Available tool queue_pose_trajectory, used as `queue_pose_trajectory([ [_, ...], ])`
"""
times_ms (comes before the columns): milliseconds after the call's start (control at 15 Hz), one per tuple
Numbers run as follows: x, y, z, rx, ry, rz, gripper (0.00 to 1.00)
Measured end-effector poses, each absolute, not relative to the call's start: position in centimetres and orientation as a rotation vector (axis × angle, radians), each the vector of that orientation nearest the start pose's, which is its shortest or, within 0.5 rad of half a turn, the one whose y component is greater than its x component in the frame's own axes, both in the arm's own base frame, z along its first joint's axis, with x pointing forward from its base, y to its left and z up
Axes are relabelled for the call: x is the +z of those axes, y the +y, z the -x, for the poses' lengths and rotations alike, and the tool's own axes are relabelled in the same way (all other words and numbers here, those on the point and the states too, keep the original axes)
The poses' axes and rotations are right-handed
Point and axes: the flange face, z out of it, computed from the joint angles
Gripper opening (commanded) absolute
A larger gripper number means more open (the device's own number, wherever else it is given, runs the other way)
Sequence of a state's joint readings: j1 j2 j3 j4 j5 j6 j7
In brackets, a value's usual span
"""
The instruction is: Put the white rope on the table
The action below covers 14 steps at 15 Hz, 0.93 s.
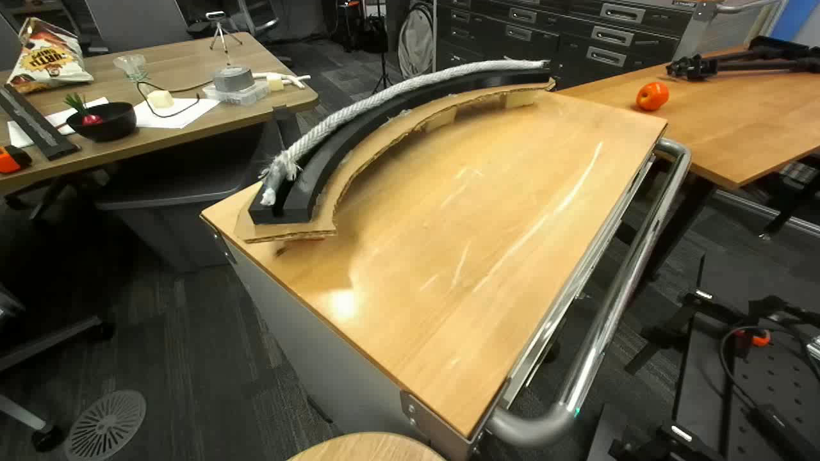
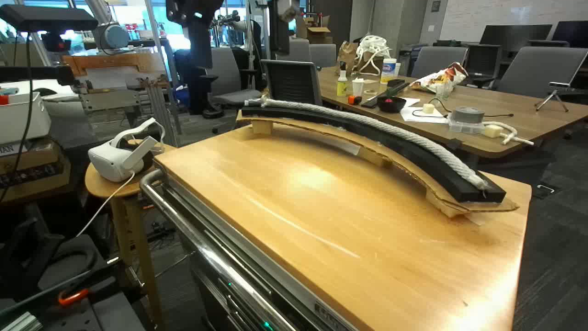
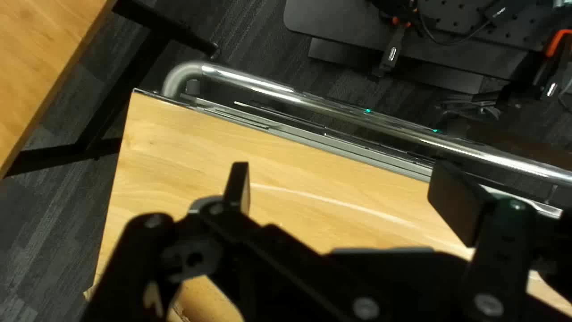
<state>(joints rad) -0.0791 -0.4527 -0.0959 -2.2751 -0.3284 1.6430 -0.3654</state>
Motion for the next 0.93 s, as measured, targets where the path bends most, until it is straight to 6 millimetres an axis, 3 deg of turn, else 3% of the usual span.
queue_pose_trajectory([
  [800, 52.43, -10.54, -38.67, 0.398, -0.427, 3.319, 1.00],
  [933, 52.15, -10.17, -38.53, 0.443, -0.557, 3.279, 1.00],
])
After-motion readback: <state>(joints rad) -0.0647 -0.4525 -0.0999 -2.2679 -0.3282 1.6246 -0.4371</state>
